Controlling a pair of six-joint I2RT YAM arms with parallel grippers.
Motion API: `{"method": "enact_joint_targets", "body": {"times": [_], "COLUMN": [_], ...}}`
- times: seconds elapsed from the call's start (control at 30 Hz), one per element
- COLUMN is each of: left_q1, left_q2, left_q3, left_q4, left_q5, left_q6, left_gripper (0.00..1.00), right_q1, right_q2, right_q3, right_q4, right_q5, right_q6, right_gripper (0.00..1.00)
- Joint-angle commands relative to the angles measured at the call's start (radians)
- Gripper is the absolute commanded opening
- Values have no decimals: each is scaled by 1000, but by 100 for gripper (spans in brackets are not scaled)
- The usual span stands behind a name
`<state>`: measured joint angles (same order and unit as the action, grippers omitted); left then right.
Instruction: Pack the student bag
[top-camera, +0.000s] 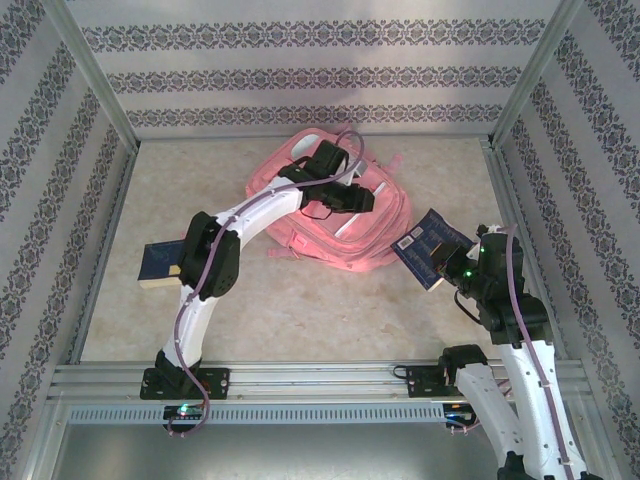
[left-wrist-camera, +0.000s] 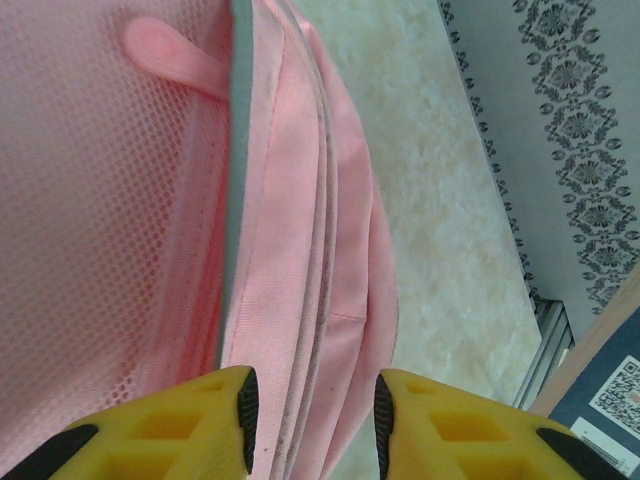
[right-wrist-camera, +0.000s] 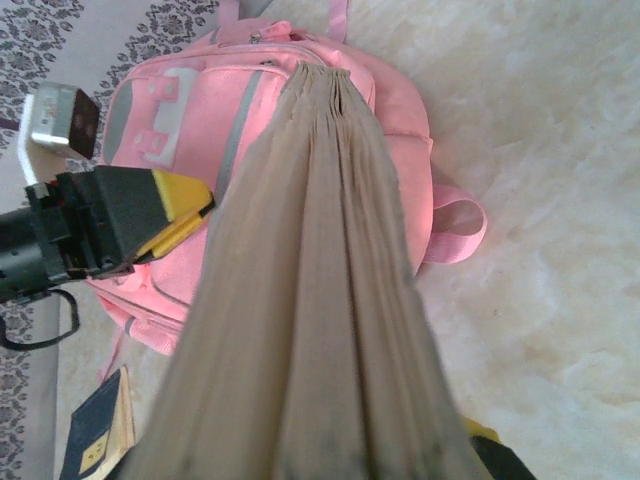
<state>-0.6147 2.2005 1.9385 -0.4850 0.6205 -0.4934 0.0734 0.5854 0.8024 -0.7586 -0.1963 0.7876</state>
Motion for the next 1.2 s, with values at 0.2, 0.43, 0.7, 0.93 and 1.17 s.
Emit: {"method": "enact_joint_targets", "body": {"times": [0.2, 0.43, 0.7, 0.93, 1.17], "left_q1": [-19, -12, 10, 10, 4], "left_q2": [16, -7, -4, 39, 50], "left_q3": [43, 79, 99, 87, 54], "left_q4": [-49, -68, -87, -85, -55], "left_q5": [-87, -121, -157, -130, -94], "left_q6": [72, 89, 102, 90, 64], "left_gripper": [38, 41, 43, 44, 44], "right_q1": [-14, -17, -17, -19, -24], "right_q2": [-15, -25, -33, -35, -41], "right_q3": [-20, -38, -51, -56, -71], "right_q4": [59, 63, 67, 73, 86], "right_q5": [-54, -68, -81, -88, -100], "right_q6": [22, 31, 38, 42, 53], "right_gripper": [0, 0, 0, 0, 0]}}
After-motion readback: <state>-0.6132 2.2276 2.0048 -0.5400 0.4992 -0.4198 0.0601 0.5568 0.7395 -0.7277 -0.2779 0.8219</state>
